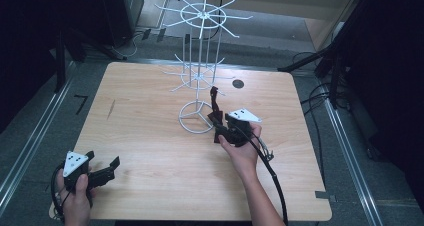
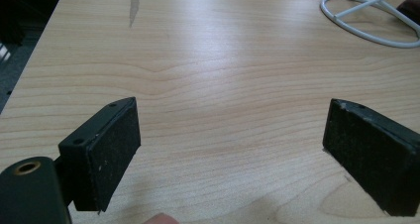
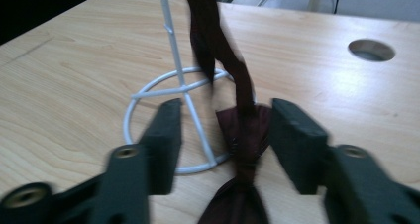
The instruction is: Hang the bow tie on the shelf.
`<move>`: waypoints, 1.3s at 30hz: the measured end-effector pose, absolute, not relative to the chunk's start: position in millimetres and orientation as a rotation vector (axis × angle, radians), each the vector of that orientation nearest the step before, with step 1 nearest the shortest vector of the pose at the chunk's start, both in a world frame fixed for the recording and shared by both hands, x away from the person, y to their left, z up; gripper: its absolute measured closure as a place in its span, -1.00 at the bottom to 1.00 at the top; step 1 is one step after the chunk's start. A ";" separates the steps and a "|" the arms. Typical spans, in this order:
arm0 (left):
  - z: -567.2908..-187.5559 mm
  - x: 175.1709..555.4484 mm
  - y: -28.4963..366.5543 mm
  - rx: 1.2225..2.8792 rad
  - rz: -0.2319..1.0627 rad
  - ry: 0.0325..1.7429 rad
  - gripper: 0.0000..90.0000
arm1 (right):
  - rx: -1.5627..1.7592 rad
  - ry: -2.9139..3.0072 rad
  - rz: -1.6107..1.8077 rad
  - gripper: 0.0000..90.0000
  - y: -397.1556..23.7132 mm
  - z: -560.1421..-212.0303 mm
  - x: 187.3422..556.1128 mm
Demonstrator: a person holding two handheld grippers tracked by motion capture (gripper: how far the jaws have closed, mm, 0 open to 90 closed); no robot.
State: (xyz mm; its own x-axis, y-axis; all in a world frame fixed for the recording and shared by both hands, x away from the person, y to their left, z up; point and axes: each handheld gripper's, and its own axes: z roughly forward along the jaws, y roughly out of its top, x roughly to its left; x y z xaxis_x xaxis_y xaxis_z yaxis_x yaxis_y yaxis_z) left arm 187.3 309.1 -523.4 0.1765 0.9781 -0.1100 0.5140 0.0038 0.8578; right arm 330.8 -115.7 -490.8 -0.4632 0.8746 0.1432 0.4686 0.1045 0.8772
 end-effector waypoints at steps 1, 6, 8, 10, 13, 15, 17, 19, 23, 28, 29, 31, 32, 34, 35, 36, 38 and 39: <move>-523.4 187.3 309.1 1.628 0.709 1.450 -0.81 | 1.309 1.975 1.316 -0.03 -115.7 -490.8 330.8; -523.4 187.3 309.2 1.627 0.709 1.451 -0.81 | 1.387 2.010 1.295 -0.58 -123.9 -491.8 327.4; -523.4 187.4 309.0 1.626 0.710 1.451 -0.81 | 1.388 2.015 1.311 -0.66 -128.1 -492.0 324.6; -523.5 187.4 308.9 1.626 0.712 1.451 -0.81 | 1.378 2.013 1.320 -0.68 -133.0 -492.6 321.2; -523.4 187.4 309.0 1.626 0.711 1.452 -0.81 | 1.386 2.006 1.328 -0.68 -139.6 -493.1 317.6; -523.4 187.4 309.1 1.627 0.712 1.451 -0.81 | 1.392 1.996 1.331 -0.69 -144.7 -493.9 314.7; -523.5 187.4 308.9 1.624 0.711 1.453 -0.81 | 1.393 1.987 1.330 -0.69 -154.0 -496.3 308.7; -523.4 187.4 309.0 1.626 0.711 1.455 -0.81 | 1.396 1.985 1.330 -0.69 -160.6 -498.2 304.4; -523.4 187.3 308.8 1.626 0.712 1.455 -0.81 | 1.404 1.977 1.321 -0.69 -173.9 -502.0 296.3; -523.4 187.3 308.9 1.625 0.714 1.455 -0.81 | 1.413 1.973 1.313 -0.69 -184.8 -505.5 288.2; -523.4 187.3 309.0 1.627 0.715 1.455 -0.81 | 1.421 1.967 1.310 -0.69 -192.1 -508.0 282.8; -523.4 187.3 309.1 1.626 0.715 1.454 -0.81 | 1.417 1.963 1.309 -0.69 -194.6 -509.1 281.2; -523.3 187.2 309.1 1.626 0.715 1.454 -0.81 | 1.422 1.959 1.316 -0.69 -201.0 -511.7 276.4; -523.3 187.2 309.1 1.627 0.716 1.454 -0.81 | 1.422 1.955 1.314 -0.69 -203.4 -513.0 275.0; -523.3 187.2 309.0 1.627 0.717 1.454 -0.81 | 1.429 1.951 1.312 -0.69 -207.2 -514.9 272.3; -523.3 187.1 309.0 1.627 0.717 1.455 -0.81 | 1.433 1.951 1.313 -0.69 -210.2 -516.5 270.4; -523.3 187.1 309.0 1.627 0.719 1.455 -0.81 | 1.447 1.950 1.308 -0.69 -219.0 -521.2 265.5; -523.3 187.1 309.0 1.627 0.719 1.455 -0.81 | 1.447 1.950 1.308 -0.69 -219.0 -521.2 265.5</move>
